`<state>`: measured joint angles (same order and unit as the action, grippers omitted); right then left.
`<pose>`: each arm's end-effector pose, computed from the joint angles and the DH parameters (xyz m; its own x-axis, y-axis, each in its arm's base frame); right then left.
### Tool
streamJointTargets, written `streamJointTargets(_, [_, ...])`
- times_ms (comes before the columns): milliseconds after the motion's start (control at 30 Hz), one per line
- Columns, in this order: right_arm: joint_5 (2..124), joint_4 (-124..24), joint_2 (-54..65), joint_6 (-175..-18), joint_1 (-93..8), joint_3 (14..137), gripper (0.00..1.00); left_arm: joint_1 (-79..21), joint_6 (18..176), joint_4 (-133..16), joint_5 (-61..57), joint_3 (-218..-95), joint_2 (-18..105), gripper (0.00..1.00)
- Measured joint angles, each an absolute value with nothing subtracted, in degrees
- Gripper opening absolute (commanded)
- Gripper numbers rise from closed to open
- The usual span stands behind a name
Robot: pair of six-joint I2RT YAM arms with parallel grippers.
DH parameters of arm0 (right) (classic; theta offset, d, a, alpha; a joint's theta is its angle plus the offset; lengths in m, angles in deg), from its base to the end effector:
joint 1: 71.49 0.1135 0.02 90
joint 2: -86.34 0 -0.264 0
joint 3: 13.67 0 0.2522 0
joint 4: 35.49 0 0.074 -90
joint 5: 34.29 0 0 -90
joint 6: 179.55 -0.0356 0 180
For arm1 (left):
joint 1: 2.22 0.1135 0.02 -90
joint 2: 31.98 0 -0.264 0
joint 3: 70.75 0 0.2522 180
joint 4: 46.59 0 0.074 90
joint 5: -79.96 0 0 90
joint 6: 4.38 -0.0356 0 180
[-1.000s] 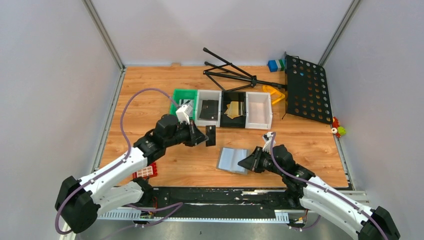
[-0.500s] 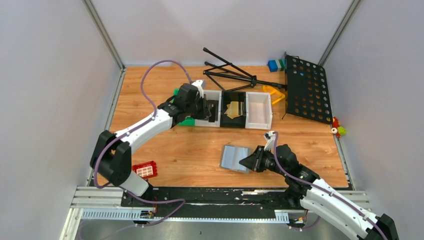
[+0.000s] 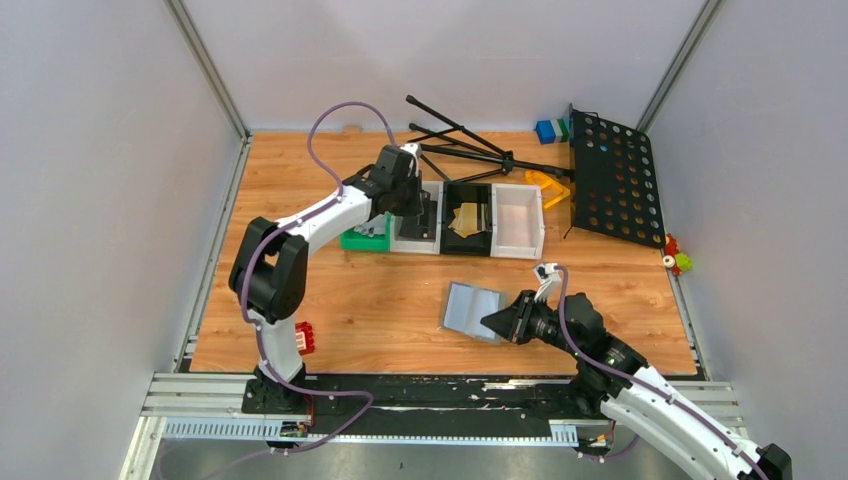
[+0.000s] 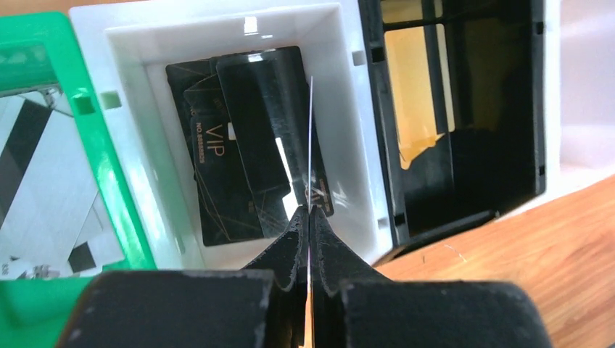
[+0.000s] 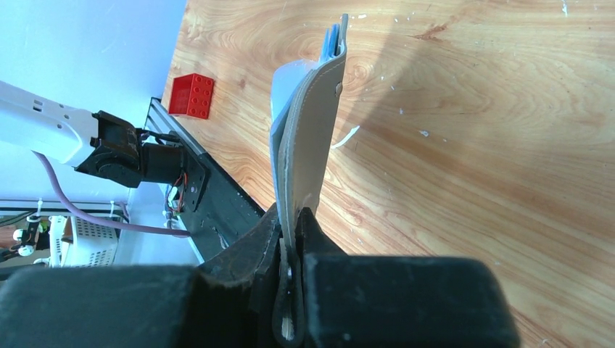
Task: Take the credit cards out of the card holder
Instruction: Place the credit card in the storage box, then remove the credit card from the card holder.
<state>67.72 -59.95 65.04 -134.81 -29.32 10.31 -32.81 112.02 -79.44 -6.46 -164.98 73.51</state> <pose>0.0892 0.0908 0.1808 -0.7617 0.2474 -0.5988 -0.3677 0.5959 0.7139 0.3574 -0.2139 0.2424 -0.7797 -0.0546 -0.6238 0.2231 0.9066 -0.3582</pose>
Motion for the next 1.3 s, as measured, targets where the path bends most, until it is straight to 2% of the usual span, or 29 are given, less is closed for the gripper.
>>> streamJointTargets(167, [67.7, -60.1, 65.1, -134.7, -29.3, 10.2, 0.0, -32.1, 111.9, -79.9, -6.0, -167.0, 78.2, 0.02])
streamJointTargets(433, [67.7, -60.1, 63.8, -134.6, -29.3, 10.2, 0.0, -31.1, 110.4, -82.9, -5.7, -168.3, 79.8, 0.37])
streamJointTargets(667, [67.7, -59.7, 61.7, -134.6, -29.3, 10.2, 0.0, -31.0, 108.5, -86.3, -7.6, -168.0, 76.3, 0.52])
streamJointTargets(867, [67.7, -58.8, 61.7, -134.7, -29.3, 9.4, 0.0, -31.1, 107.6, -86.8, -6.9, -163.4, 62.3, 0.66])
streamJointTargets(1033, [67.7, -57.7, 61.7, -134.7, -29.3, 9.2, 0.0, -31.1, 107.2, -85.8, -5.3, -156.5, 47.7, 0.99])
streamJointTargets(1300, [67.8, -56.2, 62.2, -135.5, -29.3, 8.3, 0.0, -31.2, 109.7, -85.4, -6.4, -136.5, 18.8, 1.0])
